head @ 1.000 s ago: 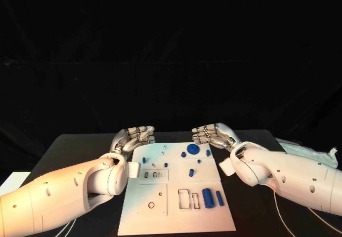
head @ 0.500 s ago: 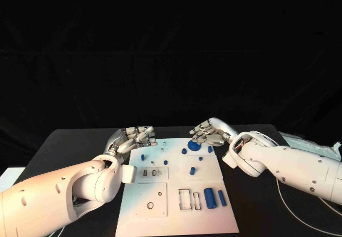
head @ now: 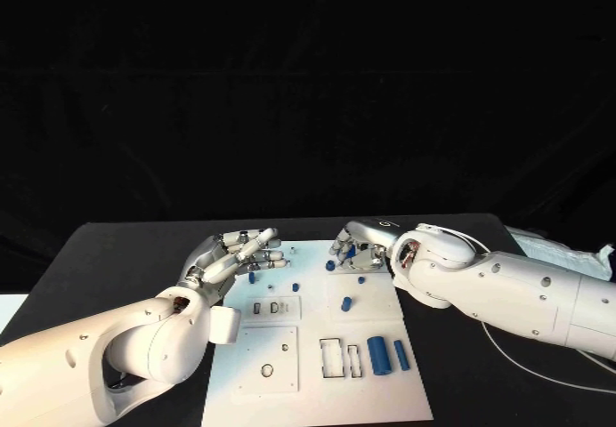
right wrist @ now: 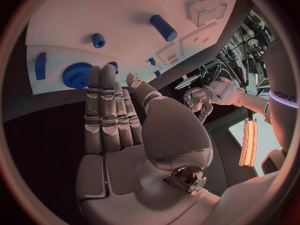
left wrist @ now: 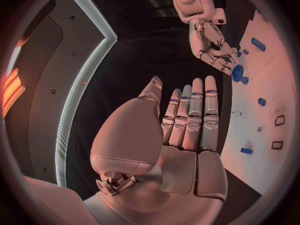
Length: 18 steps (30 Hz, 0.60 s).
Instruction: Assemble the parts on the task board
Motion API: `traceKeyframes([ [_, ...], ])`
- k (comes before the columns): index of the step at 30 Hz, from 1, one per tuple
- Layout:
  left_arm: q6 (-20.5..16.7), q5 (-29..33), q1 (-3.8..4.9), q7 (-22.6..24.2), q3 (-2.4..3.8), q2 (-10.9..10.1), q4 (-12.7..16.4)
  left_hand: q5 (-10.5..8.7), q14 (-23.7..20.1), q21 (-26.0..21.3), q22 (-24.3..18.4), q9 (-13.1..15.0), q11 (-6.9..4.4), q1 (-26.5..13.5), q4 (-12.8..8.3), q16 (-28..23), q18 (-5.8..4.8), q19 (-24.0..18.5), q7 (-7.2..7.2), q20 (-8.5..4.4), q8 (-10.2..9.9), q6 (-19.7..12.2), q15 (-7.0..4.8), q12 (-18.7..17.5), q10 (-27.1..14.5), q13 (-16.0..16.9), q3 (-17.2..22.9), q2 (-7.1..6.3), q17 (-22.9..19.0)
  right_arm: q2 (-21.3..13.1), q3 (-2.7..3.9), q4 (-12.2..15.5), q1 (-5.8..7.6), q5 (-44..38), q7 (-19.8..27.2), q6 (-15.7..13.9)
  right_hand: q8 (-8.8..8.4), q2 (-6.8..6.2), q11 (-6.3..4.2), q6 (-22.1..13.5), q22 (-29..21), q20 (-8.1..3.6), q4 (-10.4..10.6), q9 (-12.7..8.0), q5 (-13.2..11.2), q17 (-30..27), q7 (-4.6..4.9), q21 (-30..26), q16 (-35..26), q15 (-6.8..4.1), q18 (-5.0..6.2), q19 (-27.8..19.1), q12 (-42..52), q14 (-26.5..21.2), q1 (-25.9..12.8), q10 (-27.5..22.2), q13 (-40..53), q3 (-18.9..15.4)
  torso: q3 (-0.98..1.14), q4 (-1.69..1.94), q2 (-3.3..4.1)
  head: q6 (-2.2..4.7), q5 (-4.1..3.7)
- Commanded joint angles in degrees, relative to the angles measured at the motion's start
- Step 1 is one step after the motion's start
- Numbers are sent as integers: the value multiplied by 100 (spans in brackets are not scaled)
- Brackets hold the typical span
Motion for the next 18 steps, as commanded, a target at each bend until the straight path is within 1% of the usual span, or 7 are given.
traceKeyframes([
  [1,196,200,36,42,9,-18,83,15,-28,-43,-9,-6,32,-8,-48,-22,60,-11,38,20,-35,-18,20,-42,-9,-6,-3,72,10,53,3,9,37,-930,-447,423,-25,-86,-9,14,55,-16,70,-7,-22,117,-53,102,121,-32,24,75,-34,173,5,-37,2,-5,-13,36,106,24,-9],
  [3,200,209,54,38,10,-33,114,15,-28,-43,-9,-6,32,-8,-48,-22,60,-11,38,20,-35,-18,20,-42,-9,-6,-3,72,10,87,3,3,60,-1021,-492,477,-24,-100,-21,19,122,-43,121,-6,-15,252,-64,229,302,-51,24,162,-33,264,10,-35,2,4,-18,46,132,27,-12],
  [7,208,218,88,30,11,-62,164,15,-28,-43,-9,-6,32,-8,-48,-22,60,-11,38,20,-35,-18,20,-42,-9,-6,-3,72,10,143,3,-12,93,-1188,-567,552,-27,-171,-73,13,365,-115,285,-7,-21,821,-92,668,1233,-83,27,391,-37,303,6,-75,1,60,-27,69,171,39,-20],
  [9,214,220,100,23,11,-75,182,15,-28,-43,-9,-6,32,-8,-48,-22,60,-11,38,20,-35,-18,20,-42,-9,-6,-3,72,10,165,2,-24,110,-1238,-597,586,-20,-206,-78,32,574,-114,389,-3,-10,1449,-118,1017,2251,-143,-18,477,-30,295,30,-64,2,166,-28,82,188,41,-26],
  [13,221,221,113,11,11,-89,202,15,-33,-48,-12,-7,33,-9,-52,-29,59,-13,39,22,-38,-18,21,-47,-8,-6,-6,72,12,208,2,-55,141,-1306,-645,632,-20,-292,-52,52,889,-129,563,-1,-19,3321,-107,1516,4074,-121,-9,500,-26,333,10,-60,-6,295,-37,99,217,52,-30],
  [15,224,222,116,3,11,-94,209,15,-33,-48,-12,-7,33,-9,-52,-29,59,-13,39,22,-38,-18,21,-47,-8,-6,-6,72,12,231,2,-72,152,-1347,-675,656,-27,-361,-42,55,1085,-133,654,-2,-28,3937,-100,1811,4674,-121,3,447,-23,343,23,-76,1,381,-44,105,237,58,-33],
  [18,230,222,118,-7,11,-99,215,15,-33,-48,-12,-7,33,-9,-52,-29,59,-13,39,22,-38,-18,21,-47,-8,-6,-6,72,12,258,2,-92,166,-1394,-717,685,-23,-402,-52,68,1461,-126,738,0,-38,4314,-101,2196,5029,-108,-21,402,-30,327,55,-98,-1,474,-49,111,254,53,-34],
])
